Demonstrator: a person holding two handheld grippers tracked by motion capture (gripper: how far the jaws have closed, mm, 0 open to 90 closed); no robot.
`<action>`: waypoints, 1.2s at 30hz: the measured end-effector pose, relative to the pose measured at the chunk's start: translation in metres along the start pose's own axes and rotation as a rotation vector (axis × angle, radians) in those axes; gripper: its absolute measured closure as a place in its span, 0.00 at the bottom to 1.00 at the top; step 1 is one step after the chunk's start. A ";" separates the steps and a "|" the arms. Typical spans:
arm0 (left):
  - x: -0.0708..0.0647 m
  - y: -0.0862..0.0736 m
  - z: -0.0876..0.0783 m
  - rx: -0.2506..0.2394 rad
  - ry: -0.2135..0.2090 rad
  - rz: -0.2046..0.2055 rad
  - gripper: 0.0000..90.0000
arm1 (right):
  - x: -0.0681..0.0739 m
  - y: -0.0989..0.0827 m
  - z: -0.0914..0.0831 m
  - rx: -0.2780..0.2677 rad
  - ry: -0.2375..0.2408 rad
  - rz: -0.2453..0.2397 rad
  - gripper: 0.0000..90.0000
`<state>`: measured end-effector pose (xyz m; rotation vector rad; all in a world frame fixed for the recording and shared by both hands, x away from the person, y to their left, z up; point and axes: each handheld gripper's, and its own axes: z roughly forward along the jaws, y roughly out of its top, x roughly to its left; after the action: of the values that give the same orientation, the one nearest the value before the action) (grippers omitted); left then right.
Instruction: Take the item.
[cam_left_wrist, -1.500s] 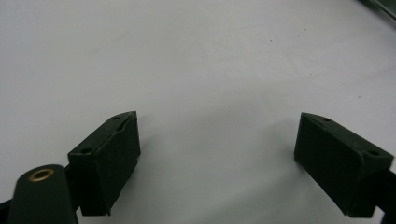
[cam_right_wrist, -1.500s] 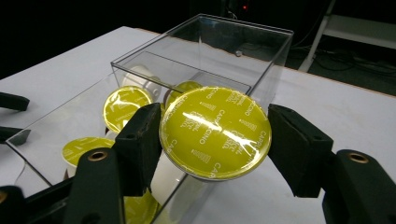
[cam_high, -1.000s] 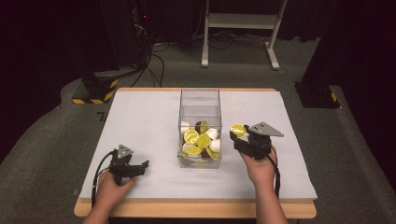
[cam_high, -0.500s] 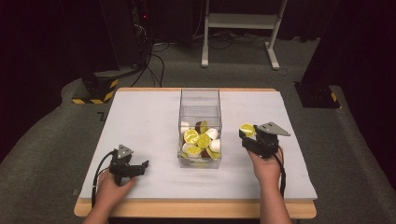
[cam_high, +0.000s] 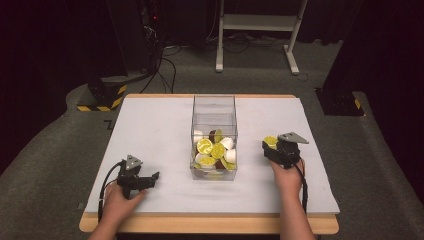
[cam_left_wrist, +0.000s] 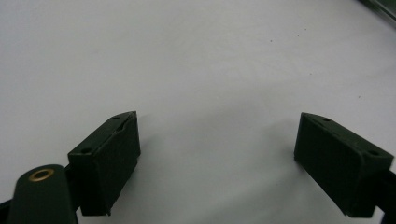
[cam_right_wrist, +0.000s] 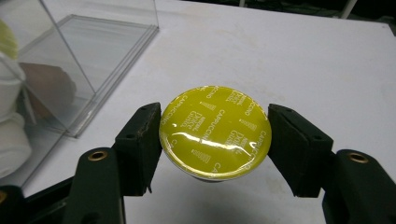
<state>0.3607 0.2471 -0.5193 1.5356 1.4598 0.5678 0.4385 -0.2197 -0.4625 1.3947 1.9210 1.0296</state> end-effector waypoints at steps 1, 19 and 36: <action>0.000 0.000 0.000 0.001 0.000 0.002 0.16 | -0.002 -0.001 0.002 0.002 -0.001 0.002 0.42; 0.000 0.000 0.000 0.000 -0.001 0.001 0.16 | -0.021 -0.003 0.036 0.050 -0.038 0.042 0.42; 0.000 0.000 0.000 0.004 0.000 0.007 0.16 | -0.023 -0.006 0.040 0.065 -0.031 0.066 0.41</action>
<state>0.3605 0.2476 -0.5192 1.5450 1.4569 0.5692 0.4741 -0.2319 -0.4898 1.5102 1.9139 0.9778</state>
